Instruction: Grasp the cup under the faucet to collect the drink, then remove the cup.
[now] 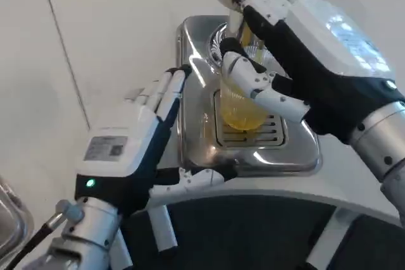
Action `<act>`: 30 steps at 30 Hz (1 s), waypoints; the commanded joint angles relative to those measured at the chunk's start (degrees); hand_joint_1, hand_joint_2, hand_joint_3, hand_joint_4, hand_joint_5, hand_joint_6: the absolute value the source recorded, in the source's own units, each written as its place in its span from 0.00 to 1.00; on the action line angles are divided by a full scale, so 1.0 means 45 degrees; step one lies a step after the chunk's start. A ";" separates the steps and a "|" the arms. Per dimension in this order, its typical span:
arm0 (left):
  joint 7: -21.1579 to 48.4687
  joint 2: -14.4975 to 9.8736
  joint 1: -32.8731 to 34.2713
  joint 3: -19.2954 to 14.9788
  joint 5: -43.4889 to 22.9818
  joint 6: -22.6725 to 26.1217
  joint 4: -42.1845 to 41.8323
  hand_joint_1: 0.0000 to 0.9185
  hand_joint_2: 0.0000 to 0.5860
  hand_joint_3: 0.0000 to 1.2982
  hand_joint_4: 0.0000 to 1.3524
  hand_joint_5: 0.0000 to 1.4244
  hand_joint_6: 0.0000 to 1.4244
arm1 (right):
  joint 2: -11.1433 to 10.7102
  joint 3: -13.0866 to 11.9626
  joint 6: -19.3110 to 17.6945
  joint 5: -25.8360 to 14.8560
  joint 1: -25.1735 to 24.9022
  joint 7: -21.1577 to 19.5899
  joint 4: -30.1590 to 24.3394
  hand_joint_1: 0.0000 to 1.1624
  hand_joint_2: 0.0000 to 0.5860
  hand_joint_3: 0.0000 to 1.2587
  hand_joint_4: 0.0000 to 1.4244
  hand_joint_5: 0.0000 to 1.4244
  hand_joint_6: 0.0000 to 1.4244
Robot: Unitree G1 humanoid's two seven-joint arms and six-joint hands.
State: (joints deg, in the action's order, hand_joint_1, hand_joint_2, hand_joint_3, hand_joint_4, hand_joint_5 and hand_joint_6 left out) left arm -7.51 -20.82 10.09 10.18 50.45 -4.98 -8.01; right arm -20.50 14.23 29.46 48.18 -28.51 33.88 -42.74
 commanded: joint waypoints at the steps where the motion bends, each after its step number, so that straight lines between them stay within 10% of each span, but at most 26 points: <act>1: -0.0111 0.0160 0.0516 0.0364 0.0149 0.0185 0.0489 0.13 0.09 0.00 0.00 0.07 0.10 | 0.0041 -0.0162 0.0219 0.0148 0.0593 0.0320 -0.0069 0.00 0.97 0.03 0.00 0.00 0.00; 19: -0.0099 -0.0036 0.0603 0.0755 0.0077 0.0213 0.0639 0.16 0.09 0.00 0.00 0.07 0.10 | 0.2404 -0.1022 0.1229 0.2655 0.2463 -0.0872 -0.1337 0.02 1.00 0.00 0.00 0.00 0.00; 25: -0.0133 -0.0165 0.0462 0.0743 0.0090 0.0199 0.0563 0.16 0.09 0.00 0.00 0.07 0.10 | 0.4090 -0.1805 0.1318 0.1311 0.2706 -0.2017 -0.1751 0.08 1.00 0.00 0.00 0.00 0.00; 30: -0.0191 -0.0172 0.0422 0.0760 0.0104 0.0214 0.0539 0.16 0.09 0.00 0.00 0.07 0.10 | 0.4594 -0.1992 0.1317 0.0343 0.3036 -0.2363 -0.2027 0.08 1.00 0.00 0.00 0.00 0.00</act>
State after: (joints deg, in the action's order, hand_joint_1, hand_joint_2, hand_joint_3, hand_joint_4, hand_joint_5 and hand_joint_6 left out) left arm -7.64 -21.46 13.15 12.98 50.42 -3.91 -5.41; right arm -0.35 5.88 35.51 51.35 -16.42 24.32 -50.29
